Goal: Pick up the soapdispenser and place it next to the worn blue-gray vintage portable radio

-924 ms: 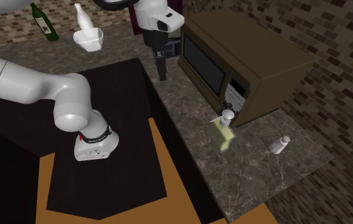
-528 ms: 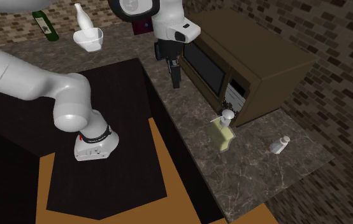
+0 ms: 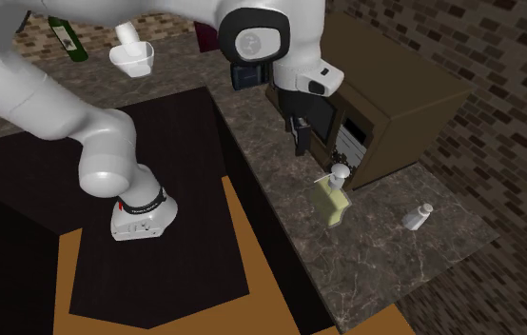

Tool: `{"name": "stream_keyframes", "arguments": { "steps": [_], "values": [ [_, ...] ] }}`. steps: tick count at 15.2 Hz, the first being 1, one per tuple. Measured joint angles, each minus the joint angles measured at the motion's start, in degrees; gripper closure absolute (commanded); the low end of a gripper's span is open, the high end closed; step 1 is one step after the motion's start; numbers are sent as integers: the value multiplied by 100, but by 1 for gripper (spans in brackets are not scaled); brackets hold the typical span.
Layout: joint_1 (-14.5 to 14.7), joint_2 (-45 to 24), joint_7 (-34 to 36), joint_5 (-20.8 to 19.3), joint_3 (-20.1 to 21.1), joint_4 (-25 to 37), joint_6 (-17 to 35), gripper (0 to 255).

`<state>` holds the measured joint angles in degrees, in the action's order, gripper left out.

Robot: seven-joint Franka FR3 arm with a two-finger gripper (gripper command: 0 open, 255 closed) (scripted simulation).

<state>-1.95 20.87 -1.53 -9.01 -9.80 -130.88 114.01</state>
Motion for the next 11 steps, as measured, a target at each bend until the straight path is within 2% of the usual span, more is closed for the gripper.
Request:
{"name": "stream_keyframes", "arguments": {
  "steps": [9,11],
  "values": [
    [-144,-1892,-616,175,-399,1281,719,0],
    [-161,-2061,-651,198,-420,1298,875,0]
  ]
}}
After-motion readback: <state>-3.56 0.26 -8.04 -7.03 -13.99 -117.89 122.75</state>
